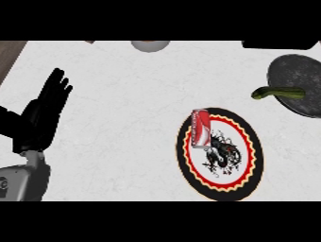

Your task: Pick the squash from the plate and place it in the pan

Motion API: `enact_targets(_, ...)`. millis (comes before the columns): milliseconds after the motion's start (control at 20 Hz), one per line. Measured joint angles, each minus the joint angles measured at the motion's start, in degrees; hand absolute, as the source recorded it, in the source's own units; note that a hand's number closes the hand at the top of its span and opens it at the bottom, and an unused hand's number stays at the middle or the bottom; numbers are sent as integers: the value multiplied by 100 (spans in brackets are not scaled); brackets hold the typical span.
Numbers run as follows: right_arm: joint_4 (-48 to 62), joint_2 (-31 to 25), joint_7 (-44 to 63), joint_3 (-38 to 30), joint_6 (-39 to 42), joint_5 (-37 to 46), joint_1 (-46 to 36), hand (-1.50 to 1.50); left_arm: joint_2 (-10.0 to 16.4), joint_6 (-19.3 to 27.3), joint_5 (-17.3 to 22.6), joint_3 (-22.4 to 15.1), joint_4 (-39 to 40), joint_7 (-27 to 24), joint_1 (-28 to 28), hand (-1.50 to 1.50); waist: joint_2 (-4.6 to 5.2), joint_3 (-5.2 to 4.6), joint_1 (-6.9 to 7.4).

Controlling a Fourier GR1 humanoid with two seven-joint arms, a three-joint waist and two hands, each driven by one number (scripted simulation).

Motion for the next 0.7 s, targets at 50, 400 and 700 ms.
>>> enact_targets(50, 34, -84, -65, -80, 216, -89, 69, -150, -14, 3, -7, -12, 0, -8, 7, 0, 1, 1, -9)
enact_targets(400, 51, -588, -97, -253, 1135, -362, 568, -150, -6, -44, 19, 28, 25, -108, 133, 0, -11, 6, -50)
enact_targets(700, -119, -638, -170, -255, 1146, -472, 915, -150, 47, -74, 44, 77, 76, -60, 56, 0, -16, 11, -52)
